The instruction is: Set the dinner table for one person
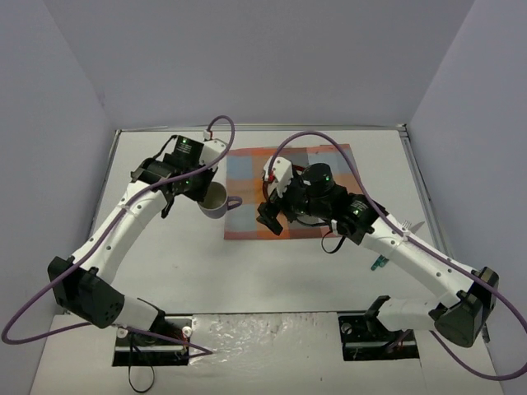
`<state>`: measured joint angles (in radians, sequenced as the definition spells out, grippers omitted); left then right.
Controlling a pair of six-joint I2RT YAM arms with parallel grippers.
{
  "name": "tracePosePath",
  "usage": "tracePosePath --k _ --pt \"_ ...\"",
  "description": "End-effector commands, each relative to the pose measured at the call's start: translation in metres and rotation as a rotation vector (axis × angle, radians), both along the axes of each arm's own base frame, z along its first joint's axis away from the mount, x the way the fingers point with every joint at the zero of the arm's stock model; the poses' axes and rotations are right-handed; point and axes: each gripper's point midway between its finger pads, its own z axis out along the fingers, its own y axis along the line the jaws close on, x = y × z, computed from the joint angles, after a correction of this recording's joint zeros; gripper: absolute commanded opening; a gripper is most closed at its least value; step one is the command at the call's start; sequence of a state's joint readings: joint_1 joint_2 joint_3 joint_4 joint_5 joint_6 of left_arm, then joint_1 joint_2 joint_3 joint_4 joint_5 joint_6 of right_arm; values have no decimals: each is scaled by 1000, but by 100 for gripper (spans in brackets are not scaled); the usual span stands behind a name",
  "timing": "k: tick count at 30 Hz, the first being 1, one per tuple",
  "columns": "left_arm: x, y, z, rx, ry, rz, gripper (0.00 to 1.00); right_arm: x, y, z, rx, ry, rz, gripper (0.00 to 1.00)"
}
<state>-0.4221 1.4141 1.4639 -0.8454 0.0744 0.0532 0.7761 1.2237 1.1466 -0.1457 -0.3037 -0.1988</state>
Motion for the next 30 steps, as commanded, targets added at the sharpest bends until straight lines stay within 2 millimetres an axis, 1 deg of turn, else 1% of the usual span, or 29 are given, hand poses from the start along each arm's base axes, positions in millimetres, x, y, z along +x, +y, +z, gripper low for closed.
tracePosePath --k 1,3,7,10,12,17,21,30 --pt "-15 -17 42 -8 -119 -111 0 1 29 14 -50 -121 116 94" --pt "-22 -26 45 -9 -123 -139 0 -1 41 10 -68 -128 149 91" --pt "-31 -34 47 -20 -124 -157 0 -4 58 1 -100 -127 185 86" --pt "-35 -38 49 -32 -130 -168 0 -4 65 -5 -128 -131 191 80" --pt "-37 -39 51 -37 -134 -173 0 -2 68 -10 -152 -130 186 76" --pt "-41 -41 52 -34 -131 -184 0 -1 71 -14 -176 -137 179 65" --pt "-42 -44 50 -42 -123 -186 0 0 74 -18 -198 -140 173 62" --pt "-41 -51 58 -79 -138 -194 0 -5 77 -26 -221 -132 190 56"
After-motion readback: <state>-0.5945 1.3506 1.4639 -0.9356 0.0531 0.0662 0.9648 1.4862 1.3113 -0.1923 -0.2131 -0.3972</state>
